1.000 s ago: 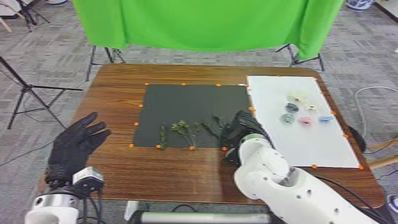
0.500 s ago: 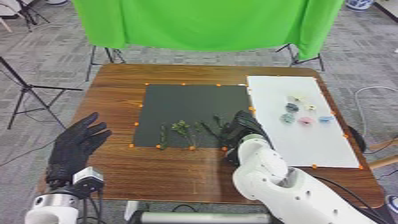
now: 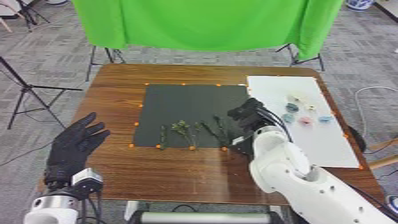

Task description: Arrange flowers

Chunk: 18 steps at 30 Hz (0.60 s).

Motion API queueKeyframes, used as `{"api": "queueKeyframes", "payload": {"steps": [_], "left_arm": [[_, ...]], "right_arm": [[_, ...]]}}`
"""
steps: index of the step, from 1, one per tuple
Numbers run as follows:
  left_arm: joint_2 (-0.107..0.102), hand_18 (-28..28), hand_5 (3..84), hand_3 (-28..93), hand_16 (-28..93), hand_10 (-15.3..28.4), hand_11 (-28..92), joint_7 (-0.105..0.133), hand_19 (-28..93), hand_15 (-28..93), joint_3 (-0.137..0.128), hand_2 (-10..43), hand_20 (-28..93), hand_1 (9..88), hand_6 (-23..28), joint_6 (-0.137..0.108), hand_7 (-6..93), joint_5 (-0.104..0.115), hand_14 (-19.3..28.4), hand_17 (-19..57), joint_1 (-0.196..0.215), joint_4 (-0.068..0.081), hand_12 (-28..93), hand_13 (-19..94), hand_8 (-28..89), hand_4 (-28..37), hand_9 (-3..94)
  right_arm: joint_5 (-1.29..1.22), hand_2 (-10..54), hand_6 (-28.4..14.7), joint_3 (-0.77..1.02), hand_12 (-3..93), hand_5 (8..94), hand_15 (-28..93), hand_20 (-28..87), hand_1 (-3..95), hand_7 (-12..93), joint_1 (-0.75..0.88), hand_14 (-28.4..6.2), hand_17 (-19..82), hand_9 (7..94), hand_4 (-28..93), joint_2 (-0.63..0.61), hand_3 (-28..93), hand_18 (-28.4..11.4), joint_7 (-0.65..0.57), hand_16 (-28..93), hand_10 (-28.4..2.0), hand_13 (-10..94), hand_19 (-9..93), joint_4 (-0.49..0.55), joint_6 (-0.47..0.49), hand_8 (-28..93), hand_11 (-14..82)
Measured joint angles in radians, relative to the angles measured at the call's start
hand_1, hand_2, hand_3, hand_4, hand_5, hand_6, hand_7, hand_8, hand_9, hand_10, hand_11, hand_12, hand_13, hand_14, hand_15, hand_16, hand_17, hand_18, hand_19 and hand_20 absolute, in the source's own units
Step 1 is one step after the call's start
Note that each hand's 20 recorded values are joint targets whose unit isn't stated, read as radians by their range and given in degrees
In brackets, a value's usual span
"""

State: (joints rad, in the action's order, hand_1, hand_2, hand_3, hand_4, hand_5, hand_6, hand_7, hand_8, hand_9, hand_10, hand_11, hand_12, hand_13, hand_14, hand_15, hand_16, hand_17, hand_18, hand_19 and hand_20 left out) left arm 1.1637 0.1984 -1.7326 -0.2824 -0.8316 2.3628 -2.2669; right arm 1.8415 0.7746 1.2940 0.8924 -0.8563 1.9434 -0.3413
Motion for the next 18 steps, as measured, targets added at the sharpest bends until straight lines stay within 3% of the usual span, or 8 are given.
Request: {"api": "queueKeyframes", "payload": {"steps": [5,9,18], "left_arm": [[-0.002,23.6,41.3,82,-10,20.3,32,0.006,60,57,0.0,5.9,1,25.1,11.1,-0.002,15.9,0.001,26.7,-8.1,0.003,0.0,10,30,-10,-21.3,39.1],[-0.004,23.6,41.3,82,-10,20.4,32,0.006,60,57,0.009,5.9,1,25.0,11.1,-0.003,16.0,0.001,26.7,-8.1,0.003,0.0,10,30,-10,-21.2,39.1],[-0.007,23.6,41.3,82,-10,20.4,32,0.007,60,57,0.018,5.9,2,25.0,11.0,-0.004,16.1,0.003,26.7,-8.1,0.002,0.0,10,30,-10,-21.1,39.2]], "right_arm": [[0.007,-1.5,-5.4,0.034,14.0,63.3,76,31,27.2,26,-0.006,-14.0,29,60.7,-25,-0.085,92,-23.7,0.042,11,-19.0,61,93,0.003,0.006,-16,32.5],[0.085,-3.8,-5.5,0.084,13.4,60.8,79,33,28.1,24,0.003,-13.8,29,57.1,-25,-0.138,92,-23.3,0.047,10,-18.8,60,93,-0.011,0.071,-16,27.5],[0.117,-5.0,-6.2,0.204,13.3,57.3,81,38,28.7,23,0.106,-14.0,30,53.4,-26,-0.228,92,-22.8,-0.001,9,-19.0,59,93,-0.048,0.145,-16,23.7]]}}
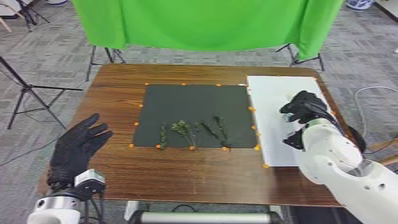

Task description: Arrange flowers

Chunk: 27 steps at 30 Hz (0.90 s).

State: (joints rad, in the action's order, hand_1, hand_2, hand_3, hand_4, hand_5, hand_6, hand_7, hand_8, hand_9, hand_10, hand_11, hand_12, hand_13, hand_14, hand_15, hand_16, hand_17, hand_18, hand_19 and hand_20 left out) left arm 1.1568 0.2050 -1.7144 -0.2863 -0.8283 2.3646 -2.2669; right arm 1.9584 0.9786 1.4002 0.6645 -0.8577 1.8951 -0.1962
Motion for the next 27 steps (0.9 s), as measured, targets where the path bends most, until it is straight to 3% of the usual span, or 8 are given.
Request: {"api": "queueKeyframes", "payload": {"steps": [10,19,22,24,27], "left_arm": [[0.0,23.6,41.3,82,-10,20.4,32,0.0,60,57,0.0,5.9,2,25.0,11.1,0.0,16.1,0.0,26.8,-8.1,-0.006,0.001,10,30,-10,-21.1,39.1],[0.0,23.6,41.3,82,-10,20.4,32,0.0,60,57,0.002,5.9,2,25.1,11.1,0.0,16.2,0.001,26.8,-8.1,-0.009,0.001,10,30,-10,-21.2,39.2],[0.0,23.6,41.4,82,-10,20.5,32,0.0,60,57,0.003,5.9,2,25.1,11.1,0.0,16.1,0.001,26.8,-8.1,-0.01,0.001,10,30,-10,-21.2,39.2],[0.0,23.6,41.3,82,-10,20.4,32,0.0,60,57,0.003,5.9,2,25.1,11.1,0.0,16.1,0.001,26.7,-8.1,-0.01,0.001,10,30,-10,-21.2,39.2],[0.0,23.6,41.4,82,-10,20.4,32,0.0,60,57,0.003,5.9,2,25.1,11.1,0.0,16.1,0.001,26.7,-8.1,-0.01,0.001,10,30,-10,-21.2,39.1]], "right_arm": [[-0.019,-6.1,-6.3,-0.021,13.4,55.6,81,41,28.9,22,0.02,-14.0,30,52.0,-27,-0.002,92,-22.8,-0.023,8,-19.2,58,93,-0.026,0.053,-16,22.2],[0.087,-6.9,-6.9,-0.161,13.5,53.6,81,42,28.8,21,-0.065,-13.4,31,51.8,-27,0.002,90,-23.0,-0.068,8,-19.5,59,93,-0.049,0.065,-15,22.5],[0.1,-7.0,-5.8,-0.214,13.3,57.2,81,42,30.8,23,-0.104,-13.1,32,55.3,-28,0.003,89,-23.2,-0.093,8,-19.0,61,93,-0.059,0.06,-15,23.1],[0.106,-6.8,-4.4,-0.254,13.8,62.0,80,42,35.0,24,-0.134,-12.0,34,61.5,-28,0.004,88,-23.1,-0.111,8,-17.2,65,93,-0.07,0.049,-16,26.1],[0.116,-8.3,-2.9,-0.3,20.0,70.8,78,44,44.6,29,-0.174,-9.9,38,74.2,-28,0.008,83,-23.1,-0.132,12,-13.3,70,93,-0.089,0.036,-6,25.9]]}}
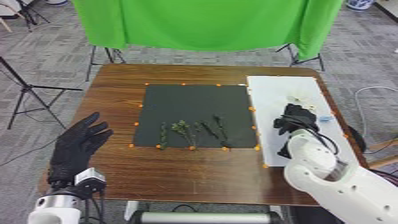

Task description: Arrange flowers

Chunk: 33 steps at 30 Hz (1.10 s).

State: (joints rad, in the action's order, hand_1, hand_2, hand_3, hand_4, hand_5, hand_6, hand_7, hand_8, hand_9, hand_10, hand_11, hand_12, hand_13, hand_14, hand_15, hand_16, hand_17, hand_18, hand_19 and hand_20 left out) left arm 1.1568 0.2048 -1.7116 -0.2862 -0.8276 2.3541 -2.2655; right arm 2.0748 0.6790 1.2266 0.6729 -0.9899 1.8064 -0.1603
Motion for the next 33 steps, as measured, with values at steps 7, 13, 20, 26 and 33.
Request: {"api": "queueKeyframes", "payload": {"steps": [7,13,20,26,33], "left_arm": [[0.001,23.6,41.4,82,-10,20.4,32,0.0,60,57,-0.002,6.0,2,25.1,11.2,0.0,16.0,0.0,26.7,-8.1,0.0,0.0,10,30,-10,-21.1,39.2],[0.0,23.7,41.4,82,-10,20.4,32,0.01,60,57,-0.005,6.0,2,25.2,11.1,-0.001,16.1,0.003,26.8,-8.1,0.005,-0.001,10,30,-10,-21.2,39.2],[-0.001,23.7,41.4,82,-10,20.4,32,0.024,60,57,-0.025,6.0,2,25.1,11.2,-0.006,16.0,0.009,26.8,-8.1,0.02,-0.002,10,30,-10,-21.1,39.1],[-0.002,23.7,41.4,82,-10,20.3,32,0.027,60,57,-0.049,5.9,2,25.0,11.2,-0.008,16.1,0.012,26.8,-8.1,0.038,-0.004,10,30,-10,-21.1,39.1],[-0.001,23.6,41.4,81,-10,20.5,32,0.03,60,57,-0.086,6.0,2,24.8,11.2,-0.012,15.9,0.016,26.8,-8.1,0.064,-0.008,10,29,-10,-21.5,39.1]], "right_arm": [[0.074,-9.4,-1.5,-0.086,31.9,80.7,77,49,52.3,29,-0.047,-7.6,42,87.3,-28,-0.001,81,-23.9,-0.038,14,-8.8,77,93,-0.034,-0.12,0,26.1],[0.102,-9.5,-1.5,-0.142,31.1,82.1,76,51,52.5,27,-0.072,-7.3,43,88.3,-28,-0.006,81,-24.5,-0.048,15,-9.4,80,93,-0.041,-0.164,2,29.4],[0.125,-9.5,-1.5,-0.181,30.9,82.5,76,51,52.2,27,-0.137,-7.4,44,88.7,-28,0.002,82,-24.6,-0.03,15,-9.6,80,93,-0.029,-0.215,2,30.1],[0.121,-9.5,-1.6,-0.21,30.9,82.5,77,52,52.0,27,-0.23,-7.4,43,88.1,-28,0.042,82,-24.5,0.044,16,-9.4,80,93,0.002,-0.218,2,30.4],[-0.055,-9.5,-1.9,-0.122,31.4,81.9,78,53,51.8,27,-0.278,-7.7,41,86.9,-28,0.172,82,-23.7,0.249,17,-10.4,77,93,0.048,-0.138,2,30.6]]}}
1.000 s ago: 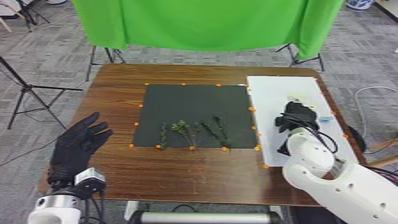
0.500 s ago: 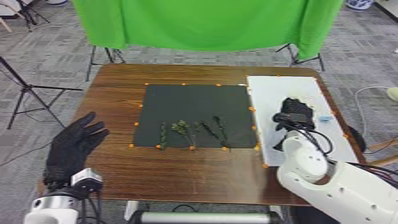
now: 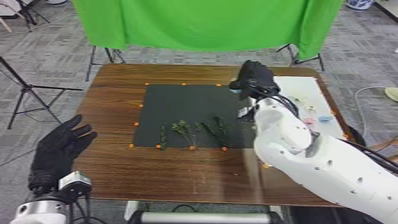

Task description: Arrange flowers

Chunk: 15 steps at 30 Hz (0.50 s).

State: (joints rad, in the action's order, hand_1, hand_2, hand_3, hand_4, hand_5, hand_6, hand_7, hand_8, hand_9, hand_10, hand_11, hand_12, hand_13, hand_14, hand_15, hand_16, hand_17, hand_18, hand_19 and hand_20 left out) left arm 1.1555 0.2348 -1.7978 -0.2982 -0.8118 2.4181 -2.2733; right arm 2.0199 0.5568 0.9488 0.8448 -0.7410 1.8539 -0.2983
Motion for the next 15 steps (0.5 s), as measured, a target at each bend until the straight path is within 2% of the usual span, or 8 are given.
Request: {"api": "queueKeyframes", "payload": {"steps": [5,15], "left_arm": [[0.0,23.6,41.4,81,-10,20.4,32,-0.004,60,57,-0.017,6.1,2,24.8,11.2,0.0,15.8,0.0,26.8,-8.1,0.0,0.0,10,29,-10,-21.7,39.0],[0.004,23.6,41.2,81,-10,20.4,31,-0.019,60,57,-0.015,6.2,2,24.3,11.0,0.007,15.9,-0.003,26.7,-8.2,-0.023,0.007,10,29,-10,-22.0,38.9]], "right_arm": [[-0.131,-9.5,-1.9,-0.003,30.9,81.6,79,53,51.8,27,-0.038,-8.1,40,86.1,-28,0.11,82,-23.5,0.069,17,-11.3,77,93,-0.011,0.076,2,31.6],[-0.129,-9.5,-1.3,-0.155,29.8,81.3,79,53,51.0,28,-0.129,-8.4,40,85.9,-28,0.311,82,-23.6,0.085,16,-11.7,76,93,-0.113,0.076,1,34.0]]}}
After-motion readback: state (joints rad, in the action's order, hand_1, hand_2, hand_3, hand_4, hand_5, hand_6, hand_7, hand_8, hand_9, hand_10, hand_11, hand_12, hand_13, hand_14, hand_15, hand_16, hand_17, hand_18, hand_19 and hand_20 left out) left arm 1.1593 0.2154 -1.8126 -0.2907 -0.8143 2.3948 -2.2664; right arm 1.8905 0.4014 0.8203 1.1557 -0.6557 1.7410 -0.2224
